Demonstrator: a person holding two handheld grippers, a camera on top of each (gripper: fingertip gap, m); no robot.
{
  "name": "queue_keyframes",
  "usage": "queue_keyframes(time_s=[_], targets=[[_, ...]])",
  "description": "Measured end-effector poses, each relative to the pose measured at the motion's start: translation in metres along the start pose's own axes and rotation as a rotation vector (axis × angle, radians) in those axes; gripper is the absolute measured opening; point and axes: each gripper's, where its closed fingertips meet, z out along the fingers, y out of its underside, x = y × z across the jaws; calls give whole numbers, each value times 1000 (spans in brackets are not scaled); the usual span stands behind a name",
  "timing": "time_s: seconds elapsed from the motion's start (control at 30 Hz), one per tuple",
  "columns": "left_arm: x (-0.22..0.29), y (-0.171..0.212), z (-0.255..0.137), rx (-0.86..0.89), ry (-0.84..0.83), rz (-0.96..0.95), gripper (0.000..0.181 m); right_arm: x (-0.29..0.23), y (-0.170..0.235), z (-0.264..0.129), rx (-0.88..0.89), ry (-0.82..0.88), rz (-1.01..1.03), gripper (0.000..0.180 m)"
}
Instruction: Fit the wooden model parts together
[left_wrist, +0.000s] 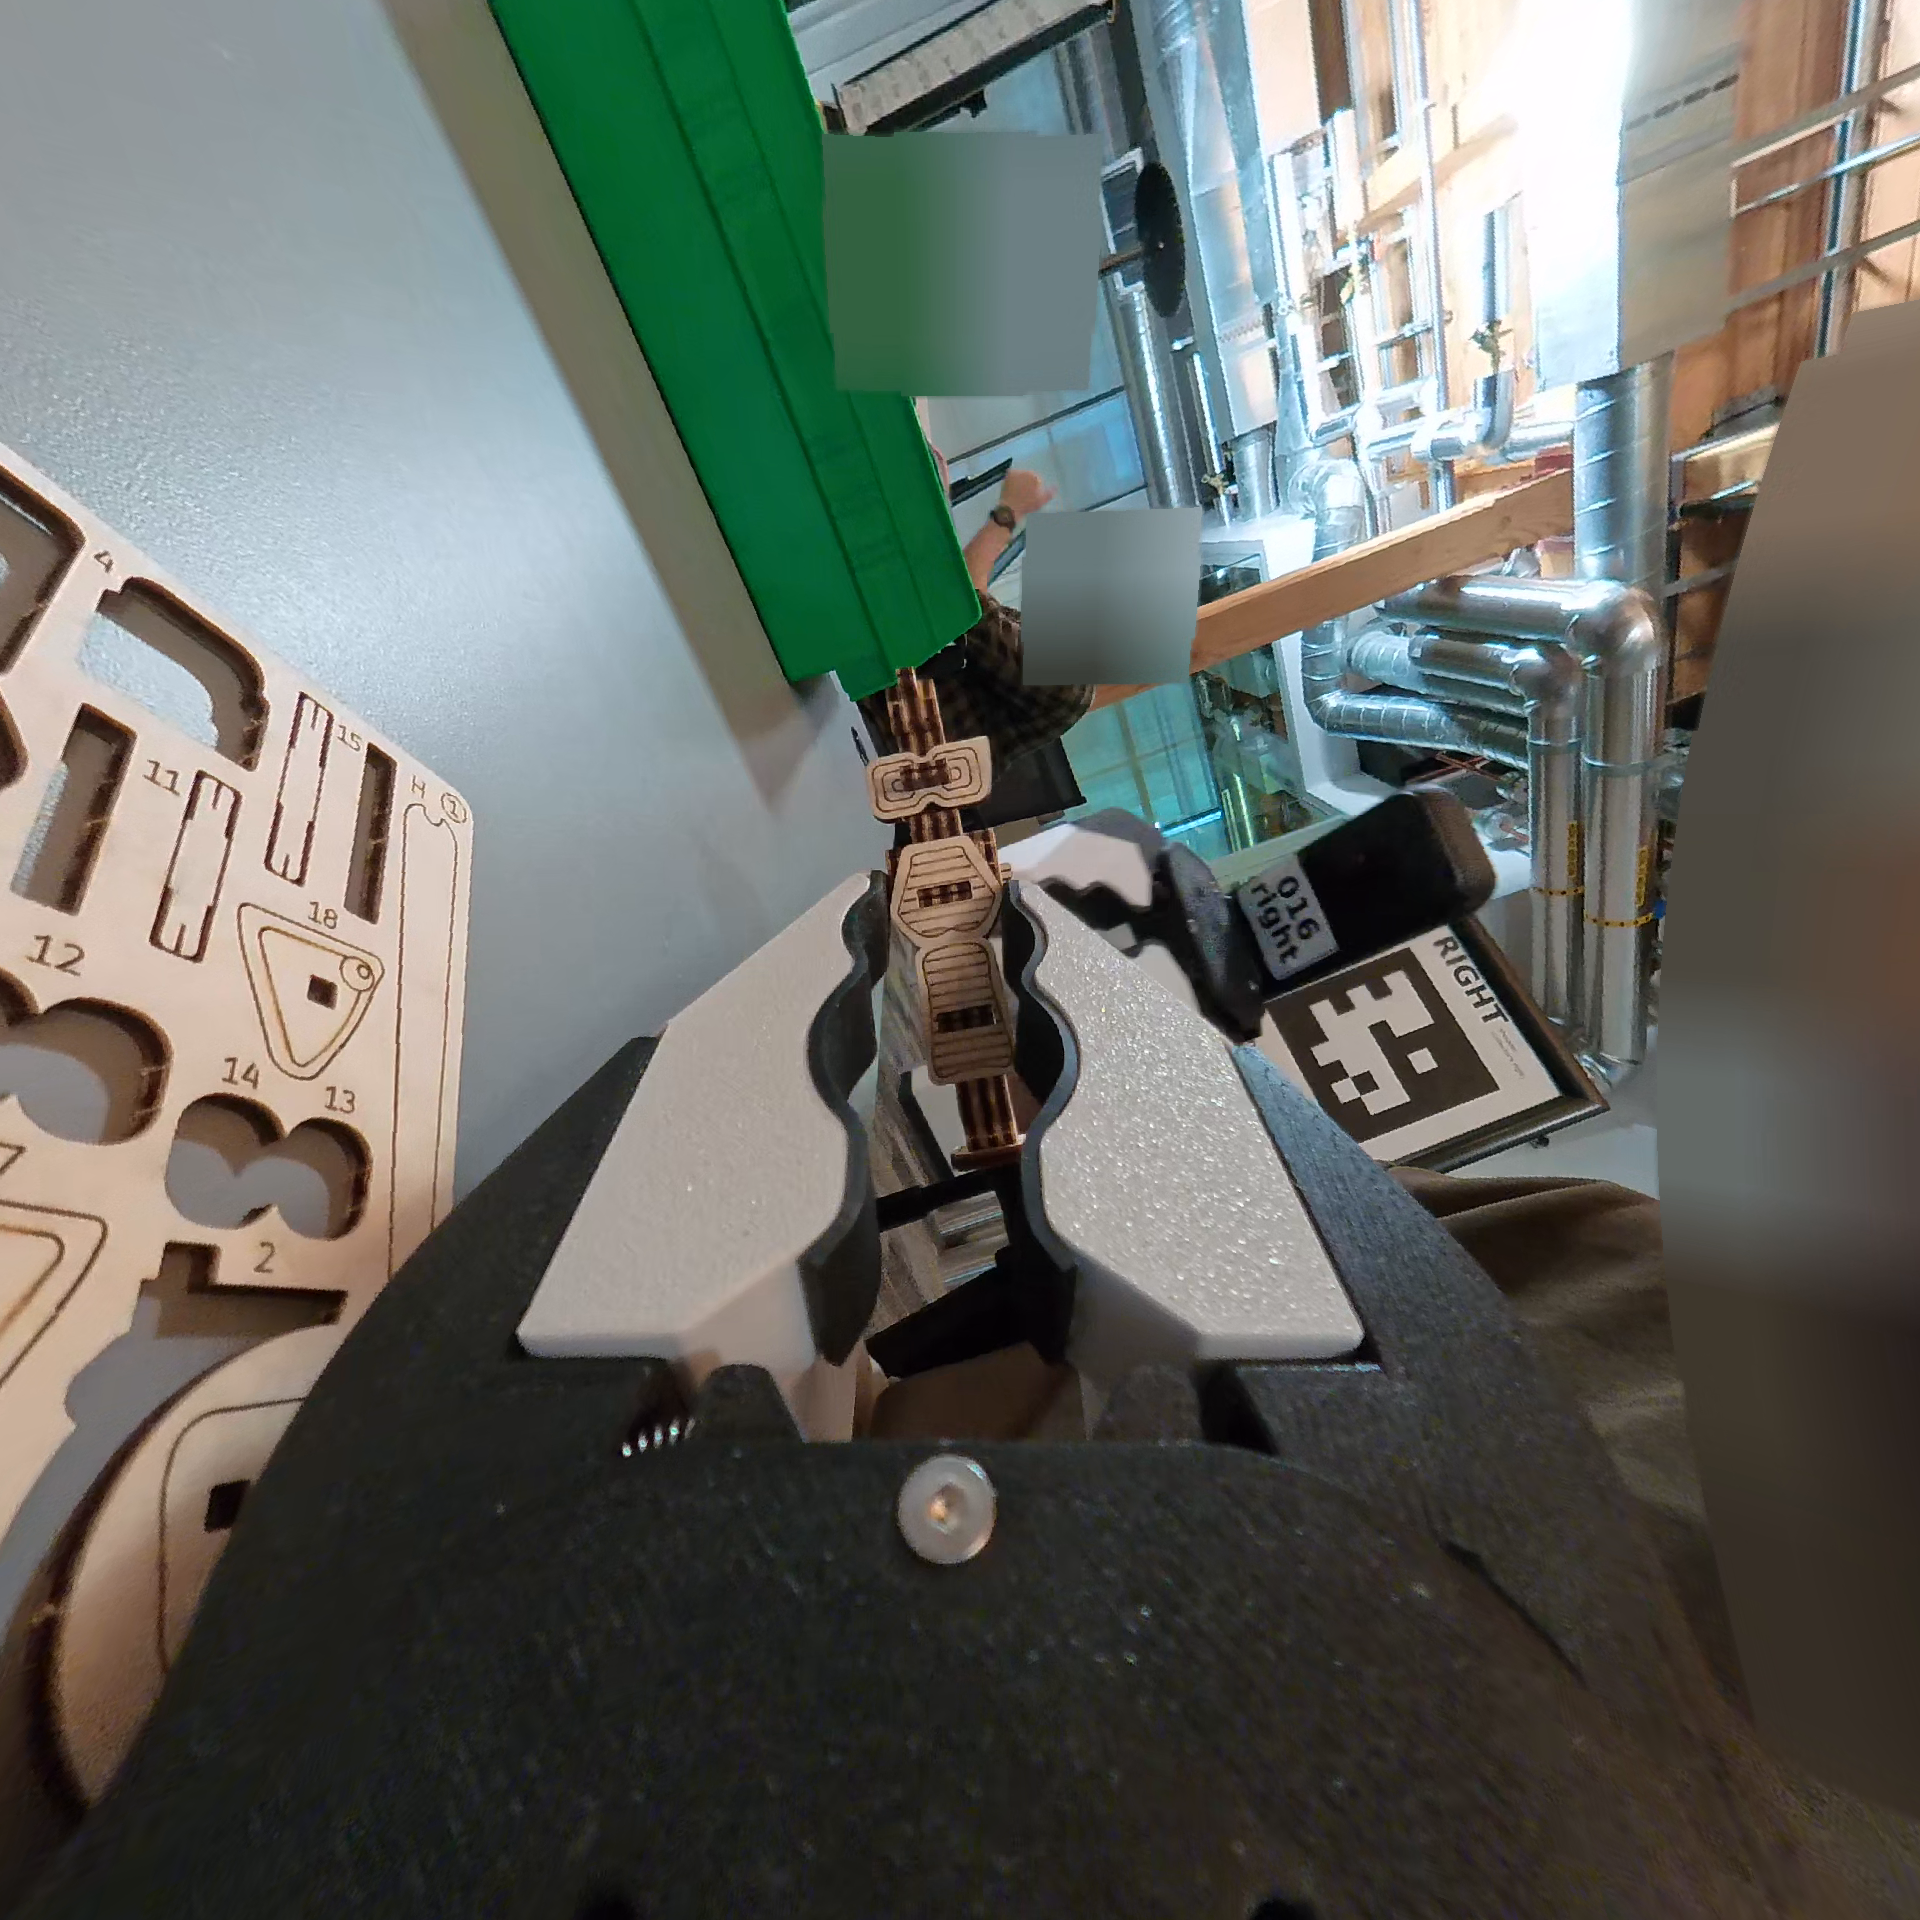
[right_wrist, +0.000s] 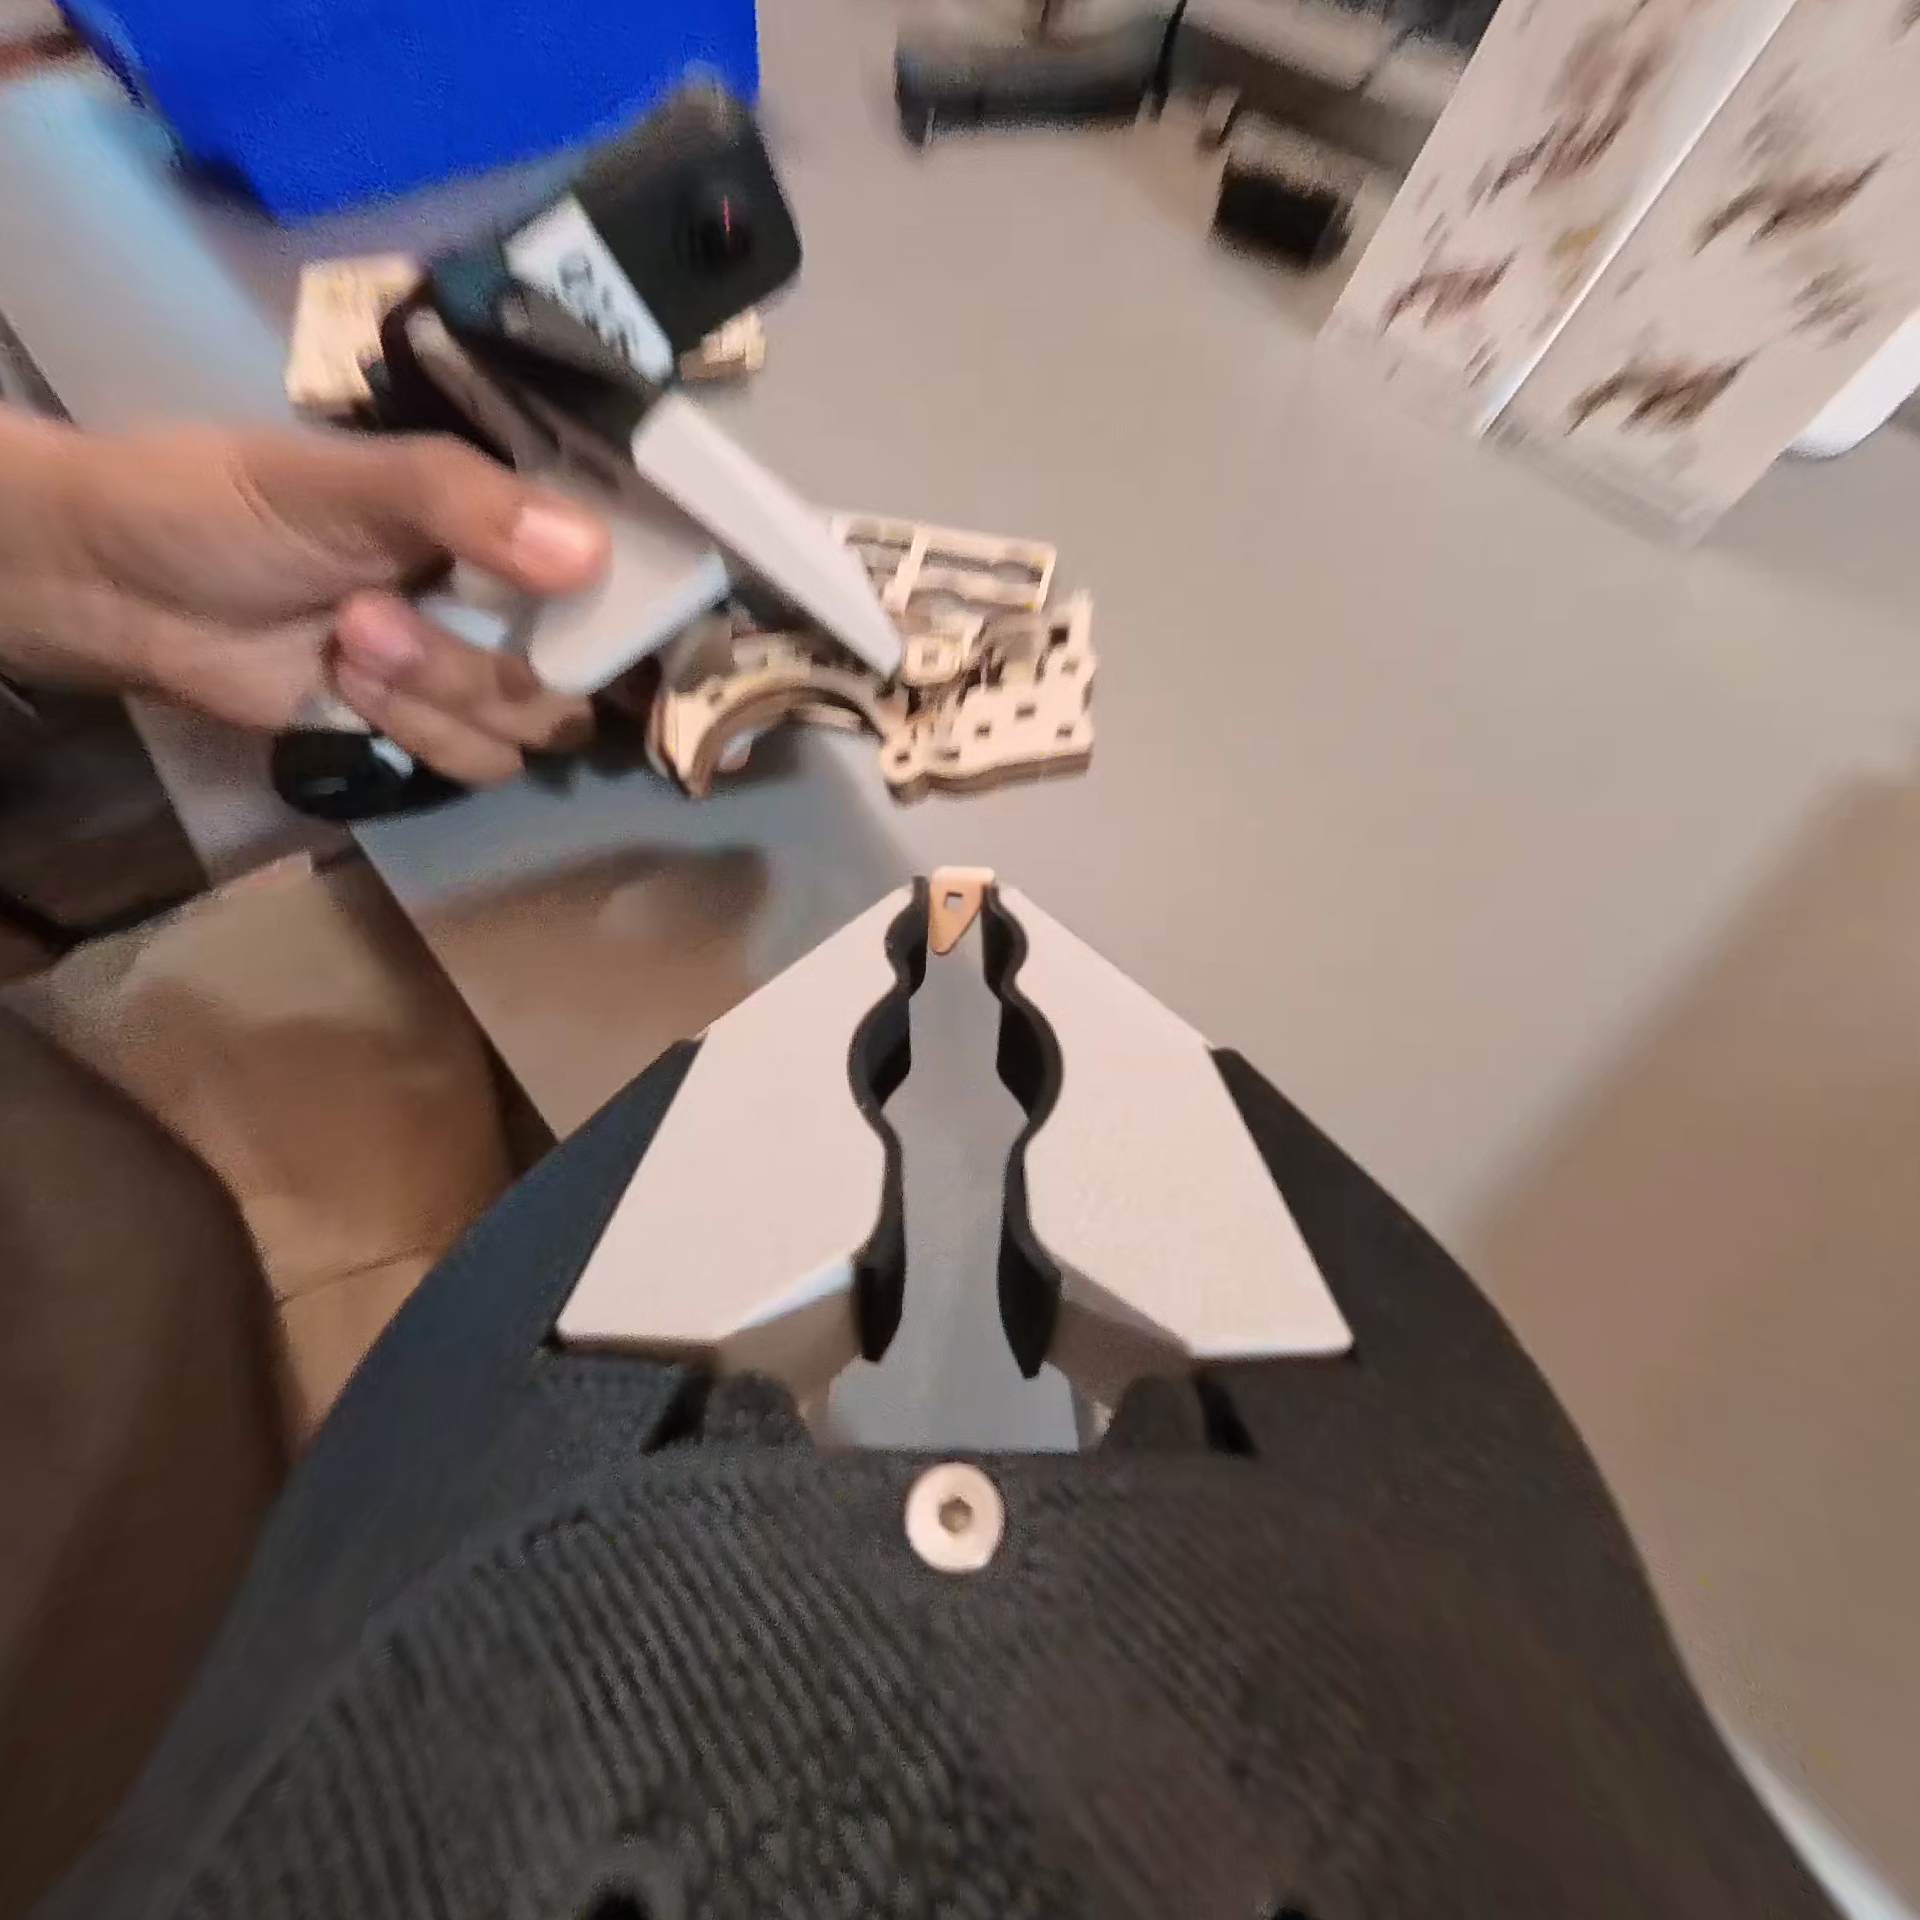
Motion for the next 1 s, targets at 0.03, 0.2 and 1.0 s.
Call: queue_keyframes(time_s=[0.03, 0.2, 1.0], targets=[[0, 0, 0, -2, -3, 3, 18, 2, -11, -7, 59, 19, -13, 8], [-2, 9, 5, -51, -39, 56, 18, -2, -29, -19, 149, 69, -108, 8], [-1, 25, 11, -139, -75, 158, 18, -13, -14, -11, 60, 27, -194, 8]])
